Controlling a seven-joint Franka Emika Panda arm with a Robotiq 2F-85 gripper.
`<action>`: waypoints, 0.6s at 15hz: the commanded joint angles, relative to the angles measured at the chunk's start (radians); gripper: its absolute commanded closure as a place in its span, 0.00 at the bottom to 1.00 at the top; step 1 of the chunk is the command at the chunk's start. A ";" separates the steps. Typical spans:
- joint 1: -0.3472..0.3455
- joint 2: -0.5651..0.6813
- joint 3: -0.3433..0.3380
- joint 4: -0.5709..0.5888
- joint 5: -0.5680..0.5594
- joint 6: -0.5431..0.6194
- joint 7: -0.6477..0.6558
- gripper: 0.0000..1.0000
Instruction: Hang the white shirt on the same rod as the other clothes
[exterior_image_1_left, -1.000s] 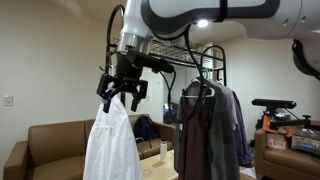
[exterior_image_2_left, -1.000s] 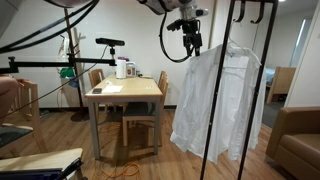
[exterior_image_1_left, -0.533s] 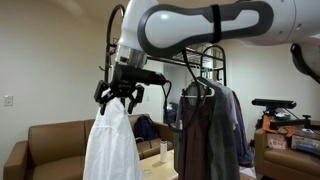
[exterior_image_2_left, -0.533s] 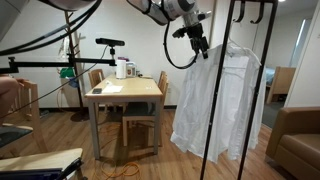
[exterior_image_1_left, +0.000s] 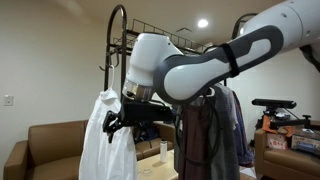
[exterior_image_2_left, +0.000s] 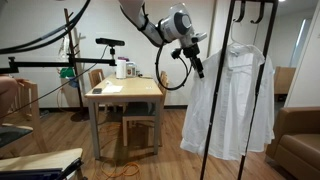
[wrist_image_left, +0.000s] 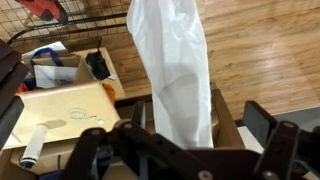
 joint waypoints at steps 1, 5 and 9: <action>0.006 -0.104 -0.013 -0.155 -0.091 0.074 0.125 0.00; 0.000 -0.146 -0.006 -0.210 -0.194 0.126 0.226 0.00; -0.008 -0.163 0.001 -0.236 -0.329 0.200 0.306 0.00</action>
